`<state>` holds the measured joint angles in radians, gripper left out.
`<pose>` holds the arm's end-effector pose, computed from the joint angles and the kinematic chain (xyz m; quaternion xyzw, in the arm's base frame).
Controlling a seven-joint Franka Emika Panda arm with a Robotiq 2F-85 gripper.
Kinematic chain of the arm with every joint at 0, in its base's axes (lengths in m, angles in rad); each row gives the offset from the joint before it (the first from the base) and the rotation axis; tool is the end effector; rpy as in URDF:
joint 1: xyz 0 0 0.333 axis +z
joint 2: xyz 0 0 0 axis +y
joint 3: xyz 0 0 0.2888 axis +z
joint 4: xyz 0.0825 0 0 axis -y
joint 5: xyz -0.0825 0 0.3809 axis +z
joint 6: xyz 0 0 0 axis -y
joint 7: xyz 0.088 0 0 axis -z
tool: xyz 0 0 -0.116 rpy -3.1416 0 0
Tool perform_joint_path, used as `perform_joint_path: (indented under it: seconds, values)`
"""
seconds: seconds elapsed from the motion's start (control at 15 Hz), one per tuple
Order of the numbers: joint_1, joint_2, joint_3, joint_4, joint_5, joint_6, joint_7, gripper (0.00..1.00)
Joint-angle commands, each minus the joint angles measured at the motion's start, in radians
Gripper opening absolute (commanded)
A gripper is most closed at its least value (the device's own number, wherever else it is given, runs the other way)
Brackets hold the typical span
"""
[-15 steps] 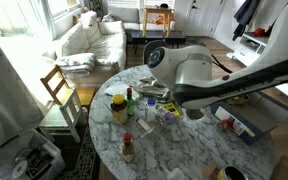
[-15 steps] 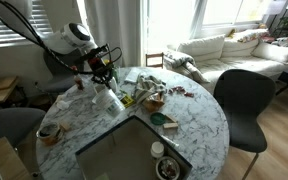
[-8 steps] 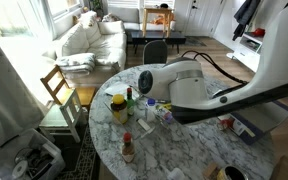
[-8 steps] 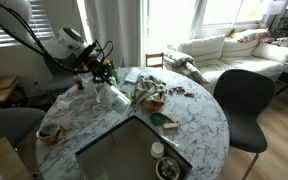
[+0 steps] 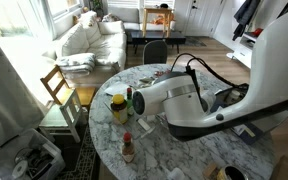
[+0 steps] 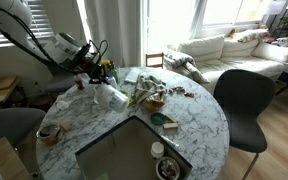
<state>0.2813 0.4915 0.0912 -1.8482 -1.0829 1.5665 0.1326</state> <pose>0.5637 0.1076 0.2397 0.7761 0.2894 -0.1957 0.5250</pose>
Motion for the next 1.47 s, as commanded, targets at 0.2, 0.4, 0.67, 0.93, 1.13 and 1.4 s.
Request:
perform_joint_path:
  seconds: [0.2, 0.4, 0.67, 0.93, 1.13, 1.4]
  values:
    - [0.013, 0.086, 0.023, 0.039, -0.078, -0.135, 0.018, 0.01]
    - [0.010, 0.099, 0.030, 0.038, -0.103, -0.130, 0.002, 0.01]
    - [-0.005, 0.091, 0.040, 0.026, -0.133, -0.130, 0.000, 0.04]
    - [-0.005, 0.092, 0.040, 0.026, -0.154, -0.130, -0.001, 0.04]
    - [0.005, 0.117, 0.050, -0.002, -0.193, -0.130, -0.099, 0.01]
    - [0.027, 0.170, 0.056, 0.007, -0.237, -0.186, -0.195, 0.01]
